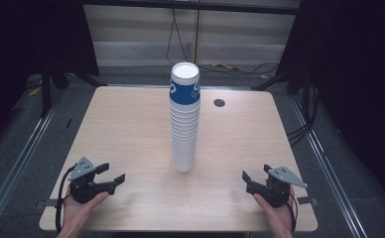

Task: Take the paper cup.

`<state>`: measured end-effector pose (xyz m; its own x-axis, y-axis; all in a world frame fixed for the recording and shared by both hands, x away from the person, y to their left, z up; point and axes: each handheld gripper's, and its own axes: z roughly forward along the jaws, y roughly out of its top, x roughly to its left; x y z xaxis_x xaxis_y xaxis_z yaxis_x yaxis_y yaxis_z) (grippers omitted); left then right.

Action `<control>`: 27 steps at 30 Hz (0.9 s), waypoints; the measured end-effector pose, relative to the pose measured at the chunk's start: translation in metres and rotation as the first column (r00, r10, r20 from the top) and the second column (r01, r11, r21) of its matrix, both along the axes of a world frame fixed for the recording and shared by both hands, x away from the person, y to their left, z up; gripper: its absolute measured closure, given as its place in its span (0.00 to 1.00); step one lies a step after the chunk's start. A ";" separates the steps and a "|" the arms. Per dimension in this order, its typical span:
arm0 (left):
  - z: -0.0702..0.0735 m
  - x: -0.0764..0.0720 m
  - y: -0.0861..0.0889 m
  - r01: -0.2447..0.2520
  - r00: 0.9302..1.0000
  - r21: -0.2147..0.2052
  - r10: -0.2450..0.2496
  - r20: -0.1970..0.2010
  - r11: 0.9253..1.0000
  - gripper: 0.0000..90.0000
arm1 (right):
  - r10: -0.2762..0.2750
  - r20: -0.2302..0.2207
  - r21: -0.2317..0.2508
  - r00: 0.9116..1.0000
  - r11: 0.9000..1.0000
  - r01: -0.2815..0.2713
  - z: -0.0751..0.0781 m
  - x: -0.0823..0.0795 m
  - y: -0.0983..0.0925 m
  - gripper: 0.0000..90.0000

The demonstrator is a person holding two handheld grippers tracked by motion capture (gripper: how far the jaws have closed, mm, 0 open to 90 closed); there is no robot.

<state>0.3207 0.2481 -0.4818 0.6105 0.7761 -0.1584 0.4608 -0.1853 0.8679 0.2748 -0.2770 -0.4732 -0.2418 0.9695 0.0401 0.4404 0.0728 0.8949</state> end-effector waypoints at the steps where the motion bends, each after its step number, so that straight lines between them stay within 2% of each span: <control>1: 0.001 0.001 0.000 0.002 1.000 0.004 -0.002 -0.002 1.000 0.28 | 0.001 -0.008 -0.002 1.000 1.000 -0.002 -0.001 0.000 0.000 0.18; 3: 0.001 0.001 -0.003 0.004 1.000 -0.005 -0.005 -0.009 1.000 0.28 | 0.019 -0.026 0.008 0.999 1.000 -0.018 -0.002 0.001 -0.001 0.18; 4: 0.001 0.002 -0.004 0.009 1.000 0.006 -0.009 -0.009 1.000 0.28 | 0.016 -0.027 0.008 1.000 1.000 -0.016 -0.002 0.002 -0.001 0.18; 8: 0.003 0.002 -0.013 0.027 0.999 -0.005 -0.027 -0.020 1.000 0.28 | 0.019 -0.030 0.010 0.999 1.000 -0.019 -0.002 0.002 0.000 0.16; 9: 0.004 0.002 -0.016 0.035 0.999 0.006 -0.035 -0.007 0.999 0.28 | 0.023 -0.042 0.018 0.999 1.000 -0.022 -0.003 0.003 0.001 0.16; 11: 0.006 0.003 -0.020 0.047 0.999 -0.001 -0.047 -0.006 0.999 0.28 | 0.029 -0.056 0.024 0.998 0.999 -0.027 -0.004 0.004 0.002 0.16; 12: 0.006 0.003 -0.021 0.052 0.999 0.003 -0.052 -0.004 0.999 0.28 | 0.028 -0.056 0.020 0.998 0.999 -0.026 -0.005 0.004 0.003 0.16; 14: 0.009 0.005 -0.025 0.058 0.998 -0.017 -0.058 -0.009 0.998 0.28 | 0.034 -0.059 0.021 0.998 0.999 -0.033 -0.005 0.004 0.003 0.16; 19: 0.020 0.006 -0.035 0.062 0.998 -0.027 -0.062 0.028 0.998 0.27 | 0.048 -0.053 0.014 0.997 0.999 -0.047 -0.005 0.004 0.004 0.17; 21: 0.023 0.006 -0.037 0.069 0.997 -0.025 -0.069 0.031 0.997 0.27 | 0.049 -0.052 0.011 0.997 0.999 -0.048 -0.005 0.005 0.004 0.16; 24: 0.034 0.005 -0.045 0.116 0.992 -0.037 -0.114 0.046 0.993 0.27 | 0.057 -0.058 0.009 0.997 0.998 -0.056 -0.005 0.004 0.006 0.15; 26: 0.036 0.004 -0.051 0.127 0.991 -0.045 -0.124 0.052 0.991 0.27 | 0.064 -0.055 0.006 0.996 0.998 -0.064 -0.003 0.002 0.007 0.15; 27: 0.036 0.004 -0.054 0.154 0.987 -0.044 -0.152 0.045 0.987 0.28 | 0.068 -0.049 0.001 0.996 0.998 -0.068 -0.002 0.002 0.008 0.15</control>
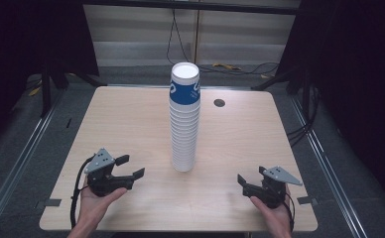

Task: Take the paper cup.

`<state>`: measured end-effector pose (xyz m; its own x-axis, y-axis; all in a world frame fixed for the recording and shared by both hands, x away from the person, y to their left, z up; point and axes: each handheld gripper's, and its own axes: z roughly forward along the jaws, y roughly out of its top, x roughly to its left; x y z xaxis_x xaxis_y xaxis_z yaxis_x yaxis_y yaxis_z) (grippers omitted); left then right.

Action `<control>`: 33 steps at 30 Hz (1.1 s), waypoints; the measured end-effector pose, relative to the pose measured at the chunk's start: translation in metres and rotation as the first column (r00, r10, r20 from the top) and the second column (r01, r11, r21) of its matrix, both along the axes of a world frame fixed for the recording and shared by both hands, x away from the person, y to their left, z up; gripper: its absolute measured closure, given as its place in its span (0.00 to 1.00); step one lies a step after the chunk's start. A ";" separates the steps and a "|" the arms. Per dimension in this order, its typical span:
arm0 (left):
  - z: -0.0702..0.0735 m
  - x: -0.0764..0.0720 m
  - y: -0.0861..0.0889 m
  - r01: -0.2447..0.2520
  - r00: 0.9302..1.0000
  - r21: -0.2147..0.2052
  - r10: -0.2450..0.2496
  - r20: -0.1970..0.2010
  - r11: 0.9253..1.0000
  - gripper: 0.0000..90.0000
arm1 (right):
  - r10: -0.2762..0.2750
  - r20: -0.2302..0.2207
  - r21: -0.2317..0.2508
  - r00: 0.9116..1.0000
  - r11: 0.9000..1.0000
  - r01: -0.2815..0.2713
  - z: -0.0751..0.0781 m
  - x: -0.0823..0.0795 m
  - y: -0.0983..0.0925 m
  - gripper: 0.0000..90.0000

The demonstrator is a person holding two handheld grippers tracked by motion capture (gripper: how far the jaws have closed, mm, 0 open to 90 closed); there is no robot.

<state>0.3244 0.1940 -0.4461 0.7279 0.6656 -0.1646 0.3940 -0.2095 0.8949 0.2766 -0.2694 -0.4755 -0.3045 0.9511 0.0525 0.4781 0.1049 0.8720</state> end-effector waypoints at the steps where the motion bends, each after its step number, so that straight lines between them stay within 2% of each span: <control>1: 0.000 -0.001 -0.003 0.020 1.000 0.010 -0.020 0.001 1.000 0.28 | 0.004 0.003 -0.003 1.000 1.000 -0.004 0.001 -0.001 0.001 0.15; 5: 0.006 -0.002 -0.011 0.056 0.998 0.010 -0.056 0.011 0.998 0.28 | 0.027 0.004 -0.015 1.000 1.000 -0.027 0.002 -0.003 0.008 0.16; 9: 0.022 0.004 -0.015 0.088 0.996 0.001 -0.088 0.019 0.996 0.27 | 0.042 0.007 -0.028 0.999 0.999 -0.042 0.003 -0.004 0.012 0.16; 10: 0.029 0.007 -0.015 0.086 0.996 -0.014 -0.085 0.024 0.996 0.27 | 0.043 0.007 -0.028 0.999 0.999 -0.043 0.003 -0.004 0.012 0.16; 11: 0.029 0.007 -0.015 0.086 0.996 -0.014 -0.085 0.024 0.996 0.27 | 0.043 0.007 -0.028 0.999 0.999 -0.043 0.003 -0.004 0.012 0.16; 13: 0.038 0.011 -0.015 0.075 0.997 -0.055 -0.073 0.032 0.996 0.26 | 0.039 0.000 -0.022 0.999 0.999 -0.039 0.002 -0.003 0.010 0.16; 16: 0.045 0.014 -0.016 0.085 0.996 -0.053 -0.083 0.034 0.995 0.26 | 0.036 -0.003 -0.020 0.999 0.999 -0.036 0.002 -0.002 0.009 0.16; 17: 0.055 0.017 -0.017 0.085 0.996 -0.062 -0.082 0.047 0.994 0.26 | 0.037 -0.002 -0.020 0.999 0.999 -0.037 0.002 -0.002 0.009 0.16; 19: 0.063 0.018 -0.017 0.083 0.995 -0.078 -0.078 0.065 0.993 0.26 | 0.043 -0.001 -0.019 0.999 0.999 -0.043 0.002 -0.002 0.010 0.16; 20: 0.063 0.018 -0.017 0.083 0.995 -0.078 -0.078 0.065 0.993 0.26 | 0.043 -0.001 -0.019 0.999 0.999 -0.043 0.002 -0.002 0.010 0.16; 22: 0.076 0.020 -0.019 0.076 0.994 -0.076 -0.069 0.088 0.994 0.26 | 0.050 -0.003 -0.022 0.999 0.999 -0.050 0.002 -0.002 0.012 0.16; 25: 0.086 0.023 -0.021 0.075 0.993 -0.069 -0.069 0.091 0.995 0.27 | 0.059 -0.004 -0.025 0.998 0.998 -0.059 0.002 -0.002 0.013 0.16; 27: 0.090 0.024 -0.021 0.076 0.993 -0.078 -0.069 0.092 0.994 0.26 | 0.060 -0.005 -0.025 0.998 0.998 -0.060 0.002 -0.002 0.013 0.16; 30: 0.100 0.027 -0.023 0.068 0.993 -0.117 -0.056 0.101 0.991 0.26 | 0.063 -0.007 -0.023 0.998 0.998 -0.063 0.001 -0.001 0.013 0.16; 33: 0.106 0.029 -0.026 0.071 0.993 -0.122 -0.059 0.103 0.990 0.26 | 0.065 -0.009 -0.023 0.998 0.998 -0.065 0.001 -0.001 0.013 0.16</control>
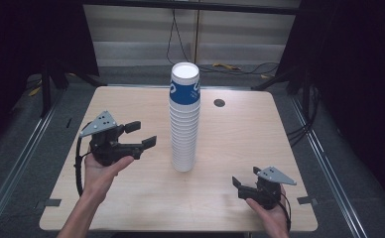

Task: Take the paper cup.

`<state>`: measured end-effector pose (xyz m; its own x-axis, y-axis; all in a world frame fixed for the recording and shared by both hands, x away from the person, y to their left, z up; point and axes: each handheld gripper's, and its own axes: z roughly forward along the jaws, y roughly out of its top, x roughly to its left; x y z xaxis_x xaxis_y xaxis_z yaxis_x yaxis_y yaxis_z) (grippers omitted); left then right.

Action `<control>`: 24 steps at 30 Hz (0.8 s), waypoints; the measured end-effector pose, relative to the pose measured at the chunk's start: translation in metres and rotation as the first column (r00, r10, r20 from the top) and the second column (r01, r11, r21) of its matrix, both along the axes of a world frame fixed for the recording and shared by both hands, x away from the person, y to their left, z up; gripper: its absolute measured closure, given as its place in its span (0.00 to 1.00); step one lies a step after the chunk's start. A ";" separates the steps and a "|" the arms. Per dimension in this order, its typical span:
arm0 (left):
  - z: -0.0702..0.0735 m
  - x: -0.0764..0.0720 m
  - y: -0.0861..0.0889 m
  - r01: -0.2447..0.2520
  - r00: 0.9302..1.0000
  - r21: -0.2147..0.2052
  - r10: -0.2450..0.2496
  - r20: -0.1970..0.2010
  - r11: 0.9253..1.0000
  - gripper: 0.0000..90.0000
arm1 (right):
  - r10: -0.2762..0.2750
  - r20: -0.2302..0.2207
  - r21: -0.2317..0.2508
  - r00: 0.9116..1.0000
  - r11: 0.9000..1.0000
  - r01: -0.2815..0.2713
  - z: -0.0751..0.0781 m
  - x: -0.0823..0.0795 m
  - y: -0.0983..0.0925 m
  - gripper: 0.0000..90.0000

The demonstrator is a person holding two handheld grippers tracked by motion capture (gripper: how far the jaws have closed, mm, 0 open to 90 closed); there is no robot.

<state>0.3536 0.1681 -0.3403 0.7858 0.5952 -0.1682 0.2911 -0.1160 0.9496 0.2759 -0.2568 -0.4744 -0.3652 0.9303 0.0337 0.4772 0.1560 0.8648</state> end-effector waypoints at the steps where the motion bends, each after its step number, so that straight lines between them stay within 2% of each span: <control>1: 0.002 0.001 -0.001 0.004 1.000 -0.009 -0.004 -0.006 1.000 0.26 | 0.001 0.001 0.001 1.000 1.000 -0.001 0.000 0.000 0.000 0.16; 5: 0.013 0.003 -0.003 0.012 1.000 -0.020 -0.012 0.010 1.000 0.26 | -0.001 0.000 0.002 1.000 1.000 0.001 0.000 -0.001 0.000 0.16; 9: 0.022 0.005 -0.006 0.014 1.000 -0.010 -0.014 0.024 1.000 0.26 | -0.001 -0.002 0.001 1.000 1.000 0.001 0.000 -0.001 0.000 0.16; 12: 0.026 0.007 -0.008 0.020 0.999 -0.011 -0.020 0.025 1.000 0.21 | 0.001 -0.008 0.007 1.000 1.000 -0.001 0.000 0.000 0.000 0.16; 17: 0.044 0.011 -0.015 0.022 0.998 -0.008 -0.021 0.053 1.000 0.21 | 0.006 -0.009 0.003 1.000 1.000 -0.006 0.000 0.000 0.001 0.16; 18: 0.044 0.011 -0.015 0.022 0.998 -0.008 -0.021 0.053 1.000 0.21 | 0.006 -0.009 0.003 1.000 1.000 -0.006 0.000 0.000 0.001 0.16; 19: 0.052 0.012 -0.016 0.022 0.998 -0.006 -0.022 0.067 1.000 0.21 | 0.007 -0.010 0.002 1.000 1.000 -0.007 0.000 0.000 0.001 0.16; 20: 0.054 0.013 -0.016 0.018 0.997 -0.011 -0.017 0.071 1.000 0.21 | 0.009 -0.010 0.005 1.000 1.000 -0.009 -0.001 0.000 0.001 0.16; 23: 0.064 0.014 -0.018 0.015 0.998 -0.034 -0.012 0.068 0.999 0.21 | 0.007 -0.017 0.006 1.000 1.000 -0.007 -0.001 0.000 0.000 0.16; 24: 0.066 0.014 -0.019 0.010 0.998 -0.027 -0.008 0.070 1.000 0.21 | 0.009 -0.017 0.001 1.000 1.000 -0.009 -0.001 0.000 0.000 0.16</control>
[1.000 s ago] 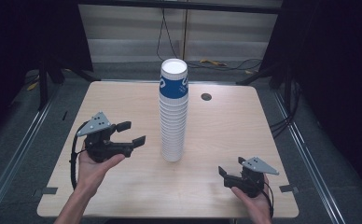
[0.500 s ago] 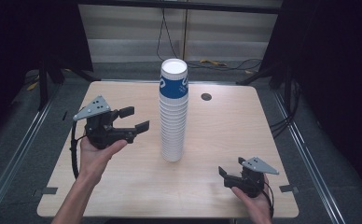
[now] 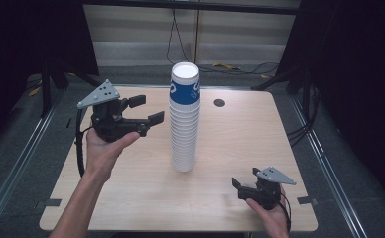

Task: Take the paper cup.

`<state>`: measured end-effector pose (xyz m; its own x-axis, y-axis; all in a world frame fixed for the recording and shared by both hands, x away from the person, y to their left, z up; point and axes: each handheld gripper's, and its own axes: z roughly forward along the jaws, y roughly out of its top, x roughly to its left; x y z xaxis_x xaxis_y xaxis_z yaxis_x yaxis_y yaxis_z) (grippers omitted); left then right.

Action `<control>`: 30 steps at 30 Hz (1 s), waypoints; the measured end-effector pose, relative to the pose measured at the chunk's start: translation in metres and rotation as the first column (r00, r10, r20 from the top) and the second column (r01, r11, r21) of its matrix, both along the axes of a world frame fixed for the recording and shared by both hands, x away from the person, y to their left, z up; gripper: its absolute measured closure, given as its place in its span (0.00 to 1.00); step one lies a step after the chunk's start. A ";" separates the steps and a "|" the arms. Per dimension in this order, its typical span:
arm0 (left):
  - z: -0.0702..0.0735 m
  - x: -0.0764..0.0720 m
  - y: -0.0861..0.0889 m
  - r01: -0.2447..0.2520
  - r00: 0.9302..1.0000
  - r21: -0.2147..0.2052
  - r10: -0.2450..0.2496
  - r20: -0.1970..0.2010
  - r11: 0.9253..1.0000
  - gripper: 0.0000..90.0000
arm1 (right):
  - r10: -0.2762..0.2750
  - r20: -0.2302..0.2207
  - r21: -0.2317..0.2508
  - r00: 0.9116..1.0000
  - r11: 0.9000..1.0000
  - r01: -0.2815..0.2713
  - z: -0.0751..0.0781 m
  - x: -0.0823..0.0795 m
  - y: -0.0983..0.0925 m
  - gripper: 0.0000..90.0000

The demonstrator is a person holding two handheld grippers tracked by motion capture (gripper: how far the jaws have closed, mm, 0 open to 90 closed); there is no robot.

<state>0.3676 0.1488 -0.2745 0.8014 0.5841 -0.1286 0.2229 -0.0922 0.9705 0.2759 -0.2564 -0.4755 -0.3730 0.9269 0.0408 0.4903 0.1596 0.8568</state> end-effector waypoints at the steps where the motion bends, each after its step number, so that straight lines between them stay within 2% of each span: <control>1: 0.003 0.000 -0.002 -0.006 1.000 0.011 0.006 0.003 1.000 0.21 | 0.003 0.001 -0.003 1.000 1.000 -0.003 0.000 0.000 0.000 0.16; 9: 0.025 0.004 -0.009 0.016 0.999 -0.008 -0.016 0.032 1.000 0.20 | 0.009 -0.004 -0.002 1.000 1.000 -0.009 0.000 0.000 0.000 0.17; 13: 0.034 0.006 -0.013 0.029 0.999 0.004 -0.030 0.041 1.000 0.18 | 0.014 -0.003 -0.003 1.000 1.000 -0.014 -0.001 0.000 0.000 0.18; 17: 0.036 0.010 -0.016 0.027 0.999 0.020 -0.027 0.036 0.999 0.18 | 0.016 -0.001 -0.003 1.000 1.000 -0.016 0.000 0.000 0.000 0.19; 20: 0.039 0.014 -0.017 0.023 0.999 0.000 -0.023 0.032 1.000 0.18 | 0.016 -0.003 0.000 1.000 1.000 -0.016 -0.001 0.000 0.000 0.19; 30: 0.047 0.020 -0.027 0.022 0.999 -0.021 -0.022 0.037 1.000 0.18 | 0.041 -0.007 -0.003 0.999 0.999 -0.041 -0.001 0.000 0.002 0.19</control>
